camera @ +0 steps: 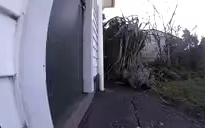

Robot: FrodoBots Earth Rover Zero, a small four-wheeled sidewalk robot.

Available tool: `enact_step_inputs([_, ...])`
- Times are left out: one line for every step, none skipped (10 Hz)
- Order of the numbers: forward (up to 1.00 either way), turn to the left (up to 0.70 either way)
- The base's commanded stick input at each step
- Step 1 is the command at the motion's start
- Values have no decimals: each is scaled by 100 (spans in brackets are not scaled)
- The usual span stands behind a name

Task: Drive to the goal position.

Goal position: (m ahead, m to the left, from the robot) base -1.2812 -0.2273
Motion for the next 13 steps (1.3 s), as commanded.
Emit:
enact_step_inputs([6, 0])
enact_step_inputs([3, 0])
enact_step_inputs([3, 0])
enact_step_inputs([3, 0])
enact_step_inputs([3, 0])
enact_step_inputs([1, 0])
enact_step_inputs([0, 0])
enact_step_inputs([0, 0])
enact_step_inputs([-1, 0])
enact_step_inputs([-5, 0])
enact_step_inputs([-16, 0])
enact_step_inputs([-33, 0])
enact_step_inputs([-50, 0])
